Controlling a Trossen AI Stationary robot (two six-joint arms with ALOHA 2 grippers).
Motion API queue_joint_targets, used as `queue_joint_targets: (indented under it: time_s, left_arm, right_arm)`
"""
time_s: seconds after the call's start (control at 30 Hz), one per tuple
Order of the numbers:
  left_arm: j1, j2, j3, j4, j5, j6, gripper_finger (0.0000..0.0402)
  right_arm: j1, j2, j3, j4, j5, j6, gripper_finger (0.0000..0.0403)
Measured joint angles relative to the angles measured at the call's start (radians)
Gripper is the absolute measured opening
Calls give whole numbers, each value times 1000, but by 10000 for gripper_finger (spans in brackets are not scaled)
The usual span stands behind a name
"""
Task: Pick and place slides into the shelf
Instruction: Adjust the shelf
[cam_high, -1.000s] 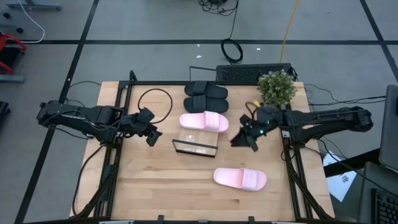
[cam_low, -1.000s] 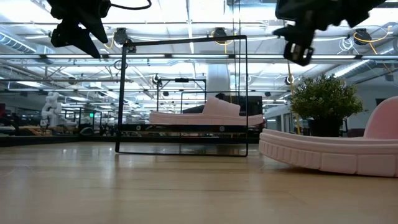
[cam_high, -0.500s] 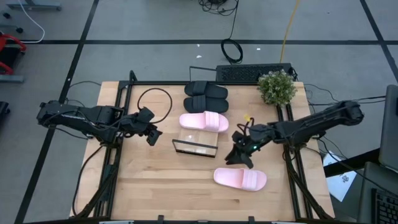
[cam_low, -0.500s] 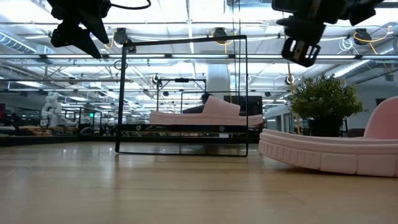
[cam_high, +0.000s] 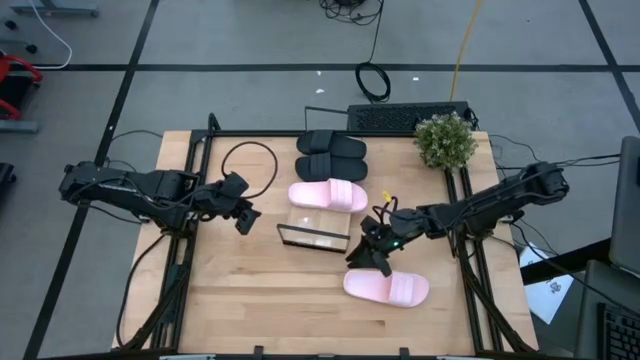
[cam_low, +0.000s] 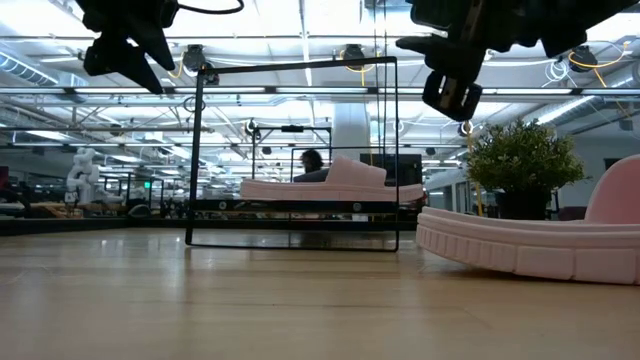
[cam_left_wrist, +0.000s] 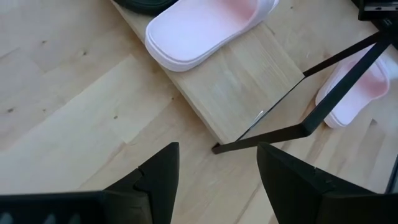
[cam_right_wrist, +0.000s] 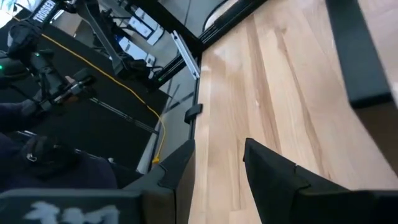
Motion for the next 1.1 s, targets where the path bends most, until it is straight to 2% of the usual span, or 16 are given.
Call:
queue_joint_targets:
  time_s: [0.23,0.6,1.1]
  left_arm:
    - [0,0,0,0,0,34,209]
    - [0,0,0,0,0,58,209]
    - [0,0,0,0,0,61,209]
  right_arm:
    - [39,21,0,66,134,18,128]
    - [50,21,0,36,281,36,128]
    - [49,21,0,-60,337,60,128]
